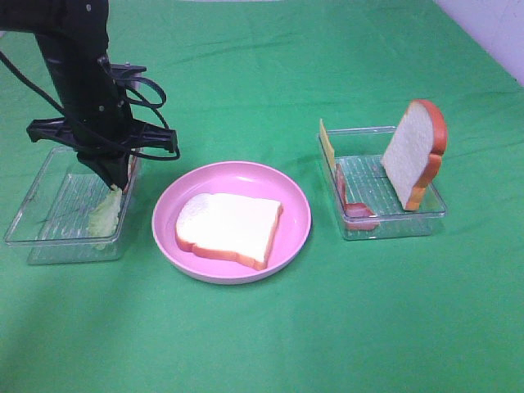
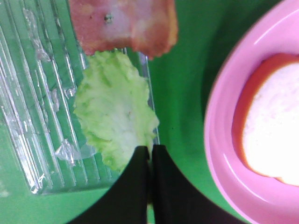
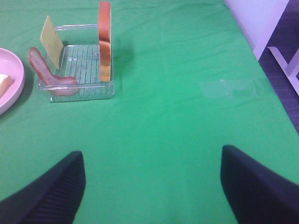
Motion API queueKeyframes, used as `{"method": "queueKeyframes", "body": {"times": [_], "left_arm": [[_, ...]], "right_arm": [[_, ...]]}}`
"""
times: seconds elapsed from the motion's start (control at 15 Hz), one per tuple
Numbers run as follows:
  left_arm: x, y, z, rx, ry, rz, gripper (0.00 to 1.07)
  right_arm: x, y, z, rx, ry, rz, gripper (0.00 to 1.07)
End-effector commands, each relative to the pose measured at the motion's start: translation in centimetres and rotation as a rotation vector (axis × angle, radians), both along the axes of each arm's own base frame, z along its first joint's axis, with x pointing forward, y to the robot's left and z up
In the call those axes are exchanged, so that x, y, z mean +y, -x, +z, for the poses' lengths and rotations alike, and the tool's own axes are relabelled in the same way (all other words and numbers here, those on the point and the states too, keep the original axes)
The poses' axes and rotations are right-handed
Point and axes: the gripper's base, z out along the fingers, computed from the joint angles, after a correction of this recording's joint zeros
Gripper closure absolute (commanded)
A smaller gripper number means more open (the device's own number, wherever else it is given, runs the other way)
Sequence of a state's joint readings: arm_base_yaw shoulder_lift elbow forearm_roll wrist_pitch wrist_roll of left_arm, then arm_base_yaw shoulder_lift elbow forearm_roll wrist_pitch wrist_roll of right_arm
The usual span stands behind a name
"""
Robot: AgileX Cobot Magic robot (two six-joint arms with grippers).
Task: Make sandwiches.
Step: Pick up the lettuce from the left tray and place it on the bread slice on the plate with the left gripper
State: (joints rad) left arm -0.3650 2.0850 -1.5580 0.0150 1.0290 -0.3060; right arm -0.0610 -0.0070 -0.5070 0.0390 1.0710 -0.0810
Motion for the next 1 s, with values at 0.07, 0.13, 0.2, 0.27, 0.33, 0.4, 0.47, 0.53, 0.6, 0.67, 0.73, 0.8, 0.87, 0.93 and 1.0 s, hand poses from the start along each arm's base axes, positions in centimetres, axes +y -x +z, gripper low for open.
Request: {"method": "queueKeyframes", "body": {"times": [0.07,0.13,0.2,0.27,0.33,0.4,0.47,0.53,0.6,0.67,0.73,0.8,0.87,0.93,1.0], "left_arm": [[-0.5,0.7,2.7,-0.023,0.068,-0.01,1.07],[-0.6,0.9,3.4,-0.031,0.089,-0.02,1.07],[-0.8,1.1,4.0,-0.035,0.117,-0.027,1.07],[-0.9,1.2,4.4,-0.039,0.133,-0.032,1.07],[-1.4,1.5,5.5,-0.053,0.209,-0.048,1.07],[-2.0,1.7,6.3,-0.074,0.279,-0.066,1.07],[-2.4,1.8,6.7,-0.088,0.316,-0.08,1.07],[-3.3,2.0,7.1,-0.103,0.373,-0.111,1.07],[-4.5,2.2,7.2,-0.113,0.428,-0.138,1.07],[-6.0,2.4,7.1,-0.125,0.487,-0.161,1.07],[-7.6,2.8,6.7,-0.124,0.532,-0.185,1.07],[-8.3,3.0,6.5,-0.127,0.547,-0.199,1.07],[-10.8,3.7,5.3,-0.135,0.567,-0.252,1.07],[-11.4,3.8,4.5,-0.128,0.554,-0.269,1.07],[-11.4,3.8,4.2,-0.123,0.547,-0.275,1.07]], "right_arm": [[0.0,0.1,0.0,-0.023,-0.005,-0.01,0.32],[0.0,0.1,0.0,-0.023,-0.005,-0.01,0.32],[0.0,0.1,0.0,-0.023,-0.005,-0.01,0.32],[0.0,0.1,0.0,-0.023,-0.005,-0.01,0.32],[0.0,0.1,0.0,-0.023,-0.005,-0.01,0.32],[0.0,0.1,0.0,-0.023,-0.005,-0.01,0.32],[0.0,0.1,0.0,-0.023,-0.005,-0.01,0.32],[0.0,0.1,0.0,-0.023,-0.005,-0.01,0.32],[0.0,0.1,0.0,-0.023,-0.005,-0.01,0.32],[0.0,0.1,0.0,-0.023,-0.005,-0.01,0.32],[0.0,0.1,0.0,-0.023,-0.005,-0.01,0.32],[0.0,0.1,0.0,-0.023,-0.005,-0.01,0.32],[0.0,0.1,0.0,-0.023,-0.005,-0.01,0.32],[0.0,0.1,0.0,-0.023,-0.005,-0.01,0.32],[0.0,0.1,0.0,-0.023,-0.005,-0.01,0.32]]}}
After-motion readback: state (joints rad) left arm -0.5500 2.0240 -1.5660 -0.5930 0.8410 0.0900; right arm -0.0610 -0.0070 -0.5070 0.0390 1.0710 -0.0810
